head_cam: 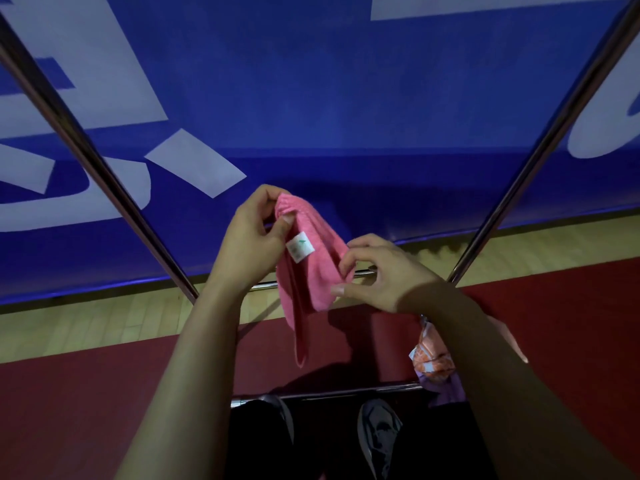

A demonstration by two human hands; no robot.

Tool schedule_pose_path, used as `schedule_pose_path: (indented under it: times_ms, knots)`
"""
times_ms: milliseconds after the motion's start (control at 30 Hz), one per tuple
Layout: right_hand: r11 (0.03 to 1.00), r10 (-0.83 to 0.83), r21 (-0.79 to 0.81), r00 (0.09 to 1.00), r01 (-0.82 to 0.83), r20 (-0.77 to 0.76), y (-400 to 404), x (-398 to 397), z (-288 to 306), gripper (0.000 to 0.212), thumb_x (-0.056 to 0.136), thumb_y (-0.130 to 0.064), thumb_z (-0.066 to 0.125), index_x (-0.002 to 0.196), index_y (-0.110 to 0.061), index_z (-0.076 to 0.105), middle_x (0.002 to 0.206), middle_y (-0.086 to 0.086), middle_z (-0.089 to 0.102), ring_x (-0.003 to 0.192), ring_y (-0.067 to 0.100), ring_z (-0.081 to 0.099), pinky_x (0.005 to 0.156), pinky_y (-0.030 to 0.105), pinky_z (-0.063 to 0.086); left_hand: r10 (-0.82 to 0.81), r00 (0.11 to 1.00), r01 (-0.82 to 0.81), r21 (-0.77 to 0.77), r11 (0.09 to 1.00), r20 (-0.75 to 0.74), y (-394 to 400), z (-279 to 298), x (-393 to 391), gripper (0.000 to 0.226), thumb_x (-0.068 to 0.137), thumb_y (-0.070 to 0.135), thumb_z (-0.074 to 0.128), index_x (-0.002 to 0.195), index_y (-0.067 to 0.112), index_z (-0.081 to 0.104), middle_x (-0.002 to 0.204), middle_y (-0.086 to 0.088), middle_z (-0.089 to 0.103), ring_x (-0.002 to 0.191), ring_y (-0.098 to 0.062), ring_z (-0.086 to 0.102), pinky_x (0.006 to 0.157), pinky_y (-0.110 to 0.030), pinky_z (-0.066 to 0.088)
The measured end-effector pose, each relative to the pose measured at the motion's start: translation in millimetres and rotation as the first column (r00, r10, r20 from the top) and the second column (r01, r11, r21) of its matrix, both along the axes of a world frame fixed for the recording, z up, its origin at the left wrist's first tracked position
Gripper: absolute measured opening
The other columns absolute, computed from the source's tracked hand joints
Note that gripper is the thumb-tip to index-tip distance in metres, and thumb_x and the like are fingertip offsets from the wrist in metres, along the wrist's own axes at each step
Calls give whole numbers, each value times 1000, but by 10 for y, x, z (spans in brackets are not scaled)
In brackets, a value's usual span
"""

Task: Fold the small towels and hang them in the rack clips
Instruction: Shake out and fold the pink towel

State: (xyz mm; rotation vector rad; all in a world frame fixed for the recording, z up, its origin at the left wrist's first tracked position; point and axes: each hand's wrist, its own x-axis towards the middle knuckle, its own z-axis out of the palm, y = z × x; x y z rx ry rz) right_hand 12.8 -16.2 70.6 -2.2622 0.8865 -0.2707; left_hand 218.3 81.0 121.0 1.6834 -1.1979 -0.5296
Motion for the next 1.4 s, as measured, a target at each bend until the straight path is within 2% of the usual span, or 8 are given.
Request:
schedule_pose_path:
  times_ms: [200,433,533,700,833,1000,1167,1400]
  knots:
    - [993,85,-81,996,-88,-42,116,129,3,34,78,-62,73,100,-38,65,133,-13,43,123,14,43,104,30,38,-9,1000,9,14,1000,17,21,-8,18,14,103,8,59,111,18,63,102,11,75,98,-1,70,90,-22,54]
    - [987,149,-10,936,-161,-317,182,139,95,44,91,-63,59,65,-30,50,68,-13,54,65,2,52,64,24,40,28,1000,-28,30,999,6,25,-50,96,15,102,7,61,109,20,65,100,10,76,96,-2,71,90,-24,55]
    - [994,38,111,978,-16,-203,173,137,126,57,99,-68,32,72,-30,66,70,-11,74,68,-1,68,78,24,53,84,996,-85,28,996,11,27,-77,172,14,101,10,63,108,22,67,100,9,77,96,-4,72,89,-31,57]
    - [993,-7,120,999,13,-46,98,77,143,31,107,-35,47,81,-29,63,74,-3,77,63,5,73,72,28,60,132,991,-133,52,990,22,66,-95,298,15,99,9,65,107,21,69,98,10,77,94,-2,72,80,-20,56]
    - [996,-38,70,991,47,-125,105,78,152,34,106,-33,47,78,-21,64,72,-7,77,59,5,73,71,25,58,120,992,-123,80,989,38,91,-109,305,11,98,8,68,102,19,70,95,9,77,90,2,72,71,-5,51]
    - [996,-83,1,978,85,-193,114,21,188,37,104,-38,43,81,-22,68,75,-15,76,47,5,69,65,25,52,111,993,-115,112,987,37,95,-119,287,7,100,10,66,102,17,69,95,10,76,87,4,71,58,-5,50]
    - [997,36,-52,971,-49,-236,246,113,341,34,105,-30,40,79,-17,60,58,-10,71,40,6,63,65,23,54,197,978,-207,171,963,72,74,-197,399,10,97,12,68,103,19,69,99,8,77,93,-6,72,86,-28,59]
    - [976,79,-185,979,-114,-189,381,216,389,27,106,-40,35,90,-22,47,70,-12,73,45,1,64,65,25,52,264,963,-270,220,937,59,162,-215,557,11,98,14,66,104,23,68,102,8,77,95,-10,73,87,-35,61]
